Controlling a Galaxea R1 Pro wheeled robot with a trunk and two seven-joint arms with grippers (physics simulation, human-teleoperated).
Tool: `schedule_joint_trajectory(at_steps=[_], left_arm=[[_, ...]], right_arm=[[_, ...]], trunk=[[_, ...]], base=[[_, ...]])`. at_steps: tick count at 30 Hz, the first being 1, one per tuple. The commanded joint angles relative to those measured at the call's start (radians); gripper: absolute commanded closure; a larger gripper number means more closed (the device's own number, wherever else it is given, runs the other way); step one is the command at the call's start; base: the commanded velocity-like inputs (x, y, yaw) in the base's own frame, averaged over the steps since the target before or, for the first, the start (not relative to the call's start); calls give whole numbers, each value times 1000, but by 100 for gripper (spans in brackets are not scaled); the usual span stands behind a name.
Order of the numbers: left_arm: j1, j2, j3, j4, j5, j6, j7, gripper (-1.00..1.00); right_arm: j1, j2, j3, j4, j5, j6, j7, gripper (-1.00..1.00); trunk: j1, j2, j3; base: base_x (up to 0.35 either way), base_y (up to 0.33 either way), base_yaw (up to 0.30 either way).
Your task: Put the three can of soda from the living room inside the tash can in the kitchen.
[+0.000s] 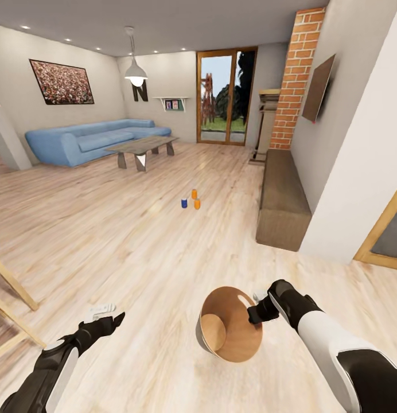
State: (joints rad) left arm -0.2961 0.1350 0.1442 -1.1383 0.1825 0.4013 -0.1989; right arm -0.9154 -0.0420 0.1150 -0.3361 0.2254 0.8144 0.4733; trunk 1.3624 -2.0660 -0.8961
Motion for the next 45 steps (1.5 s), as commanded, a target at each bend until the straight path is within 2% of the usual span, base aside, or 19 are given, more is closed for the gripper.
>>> schedule_joint_trajectory(at_steps=[1,26,45], left_arm=[[0,0,0,0,0,0,0,-100],[0,0,0,0,0,1,-2,-100],[-2,0,0,1,3,1,-2,-100]], right_arm=[[0,0,-5,-1,-23,5,1,100],[0,4,-5,0,-23,5,2,100],[0,2,-8,-2,-26,3,18,100]], trunk=[[0,0,0],[0,0,0],[0,0,0]], base=[[328,0,0],[327,-87,0],[315,102,0]])
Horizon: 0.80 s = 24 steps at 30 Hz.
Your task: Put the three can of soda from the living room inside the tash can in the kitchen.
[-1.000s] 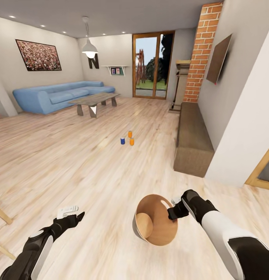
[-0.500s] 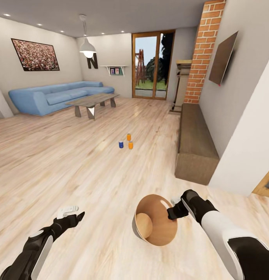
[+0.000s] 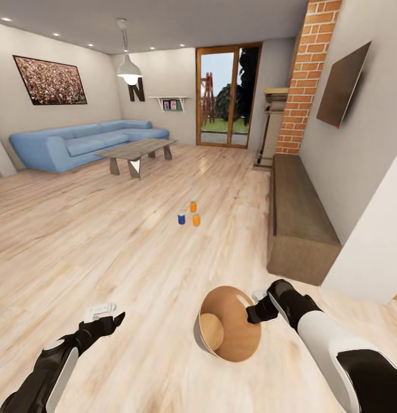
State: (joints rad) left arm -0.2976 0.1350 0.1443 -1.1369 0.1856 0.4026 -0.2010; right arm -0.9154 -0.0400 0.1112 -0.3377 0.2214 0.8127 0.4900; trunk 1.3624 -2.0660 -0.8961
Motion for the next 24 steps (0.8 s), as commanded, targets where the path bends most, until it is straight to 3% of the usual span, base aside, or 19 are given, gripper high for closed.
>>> schedule_joint_trajectory(at_steps=[1,24], left_arm=[[0,0,0,0,0,0,0,-100],[1,0,0,0,0,-1,0,-100]], right_arm=[[0,0,-4,-1,-23,5,1,100],[0,2,-2,0,-23,5,-2,100]], trunk=[[0,0,0],[0,0,0]], base=[[307,141,0],[307,129,0]])
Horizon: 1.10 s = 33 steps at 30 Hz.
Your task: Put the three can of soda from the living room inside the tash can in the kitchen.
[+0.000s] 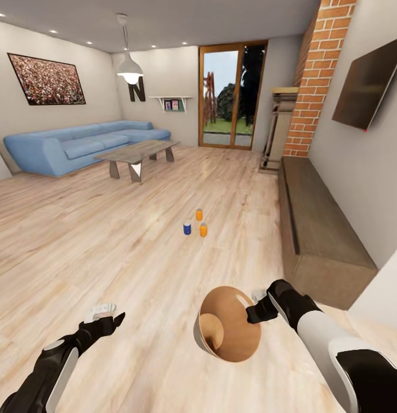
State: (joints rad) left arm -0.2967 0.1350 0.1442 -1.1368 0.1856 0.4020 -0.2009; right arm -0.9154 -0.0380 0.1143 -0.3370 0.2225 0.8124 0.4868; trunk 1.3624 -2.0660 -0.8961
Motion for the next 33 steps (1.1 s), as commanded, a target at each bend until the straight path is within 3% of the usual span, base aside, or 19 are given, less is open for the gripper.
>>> schedule_joint_trajectory(at_steps=[1,14,33], left_arm=[[0,0,0,0,0,0,0,-100],[0,0,-1,0,-2,0,1,-100],[1,0,-2,0,-3,0,2,-100]], right_arm=[[0,0,-5,-1,-24,5,1,100],[0,2,-4,-2,-24,5,-2,100],[0,7,-5,-1,-24,5,-9,100]], trunk=[[0,0,0],[0,0,0],[0,0,0]], base=[[307,115,0],[307,112,-10],[307,108,-130]])
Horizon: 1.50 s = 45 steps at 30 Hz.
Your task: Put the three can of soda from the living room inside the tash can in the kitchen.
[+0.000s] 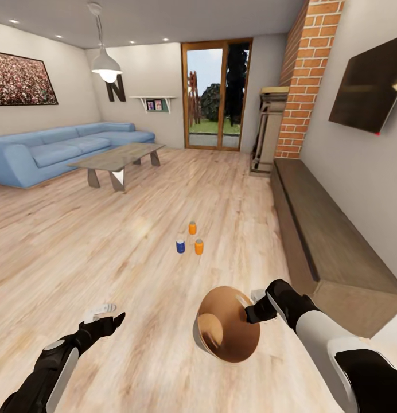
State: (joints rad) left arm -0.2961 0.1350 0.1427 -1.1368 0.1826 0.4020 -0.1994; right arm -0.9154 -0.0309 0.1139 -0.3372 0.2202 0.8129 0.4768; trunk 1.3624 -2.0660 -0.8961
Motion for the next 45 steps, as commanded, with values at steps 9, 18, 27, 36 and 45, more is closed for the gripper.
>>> schedule_joint_trajectory(at_steps=[9,18,27,36,45], left_arm=[[0,0,0,0,0,0,0,-100],[0,0,0,2,0,0,0,-100],[0,0,0,2,0,0,0,-100],[0,0,0,1,0,0,-1,-100],[0,0,0,1,0,0,-2,-100]], right_arm=[[0,5,-5,0,-22,5,0,100],[0,9,-5,1,-22,5,-2,100],[0,10,-5,1,-20,5,-3,100],[0,11,-4,1,-20,5,-3,100],[0,11,-5,0,-19,5,-3,100]], trunk=[[0,0,0],[0,0,1],[0,0,5],[0,0,6],[0,0,6]], base=[[307,107,-2],[293,149,-52],[288,159,-175],[277,175,-25],[265,174,-1]])
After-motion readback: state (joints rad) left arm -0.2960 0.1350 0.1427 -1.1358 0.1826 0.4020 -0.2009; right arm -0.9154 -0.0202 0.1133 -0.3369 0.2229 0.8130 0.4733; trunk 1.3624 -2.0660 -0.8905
